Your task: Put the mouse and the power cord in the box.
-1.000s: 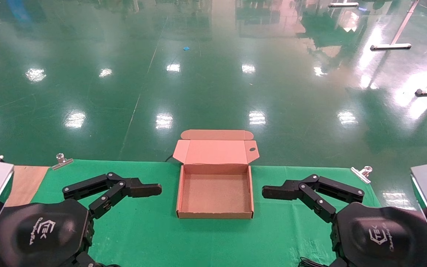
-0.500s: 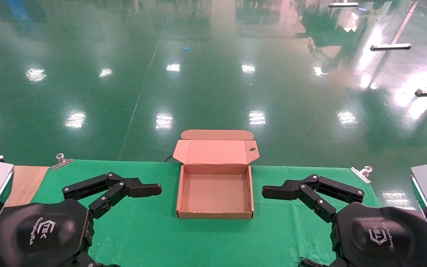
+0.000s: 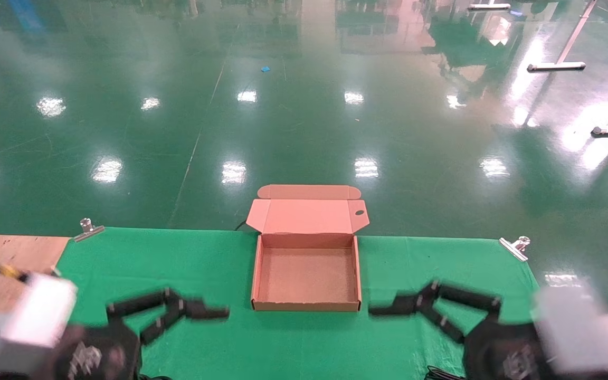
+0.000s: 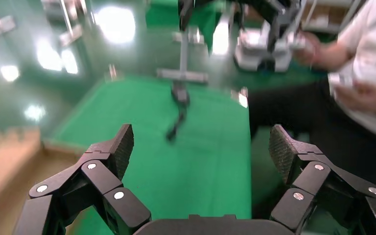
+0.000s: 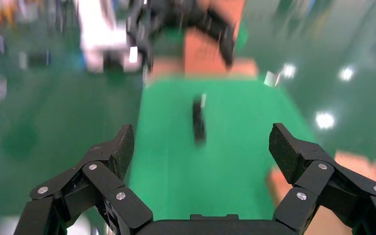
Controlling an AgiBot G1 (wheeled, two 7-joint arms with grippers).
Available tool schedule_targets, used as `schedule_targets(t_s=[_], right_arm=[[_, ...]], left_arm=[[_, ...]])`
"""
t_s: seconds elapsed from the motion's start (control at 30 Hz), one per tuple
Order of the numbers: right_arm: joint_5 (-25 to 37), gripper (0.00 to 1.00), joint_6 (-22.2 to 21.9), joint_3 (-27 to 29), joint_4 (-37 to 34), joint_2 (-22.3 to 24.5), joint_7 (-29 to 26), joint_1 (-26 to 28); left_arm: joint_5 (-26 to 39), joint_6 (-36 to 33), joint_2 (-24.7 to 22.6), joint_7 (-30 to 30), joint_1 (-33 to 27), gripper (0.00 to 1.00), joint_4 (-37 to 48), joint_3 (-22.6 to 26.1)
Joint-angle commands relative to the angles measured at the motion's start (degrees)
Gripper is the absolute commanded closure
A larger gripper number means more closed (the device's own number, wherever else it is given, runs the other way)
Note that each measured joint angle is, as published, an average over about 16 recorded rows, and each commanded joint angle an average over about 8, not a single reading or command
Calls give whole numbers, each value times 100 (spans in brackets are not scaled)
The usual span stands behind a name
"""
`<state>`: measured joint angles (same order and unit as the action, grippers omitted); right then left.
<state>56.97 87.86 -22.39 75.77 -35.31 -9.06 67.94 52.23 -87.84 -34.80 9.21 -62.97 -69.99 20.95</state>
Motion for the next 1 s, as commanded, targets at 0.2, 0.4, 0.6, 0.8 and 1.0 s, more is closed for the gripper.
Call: schedule_targets(t_s=[0.2,0.4,0.6,0.8,1.0], right_arm=[[1851,0,163,-919,112,-211,178,771],[3602,0,142,-1898,77,-605,123,1333],[4644,0,28,-2475,-90,-935,-11,1555],[5110,0,-296,-2703,-666,-1244,214,1502],[5467,0,-679,-2875,-1617,-1622,696,1492]], left_arm=[[1258,-81,-78,-273,-349,0,513,533],[2711,68,-390,-589,-868,0,1037,1109],[4035,356,-783,-935,-1363,0,1712,1617],[5016,847,-1240,-1339,-1702,0,2473,2005],[5630,1232,-1665,-1733,-1886,0,3175,2299]])
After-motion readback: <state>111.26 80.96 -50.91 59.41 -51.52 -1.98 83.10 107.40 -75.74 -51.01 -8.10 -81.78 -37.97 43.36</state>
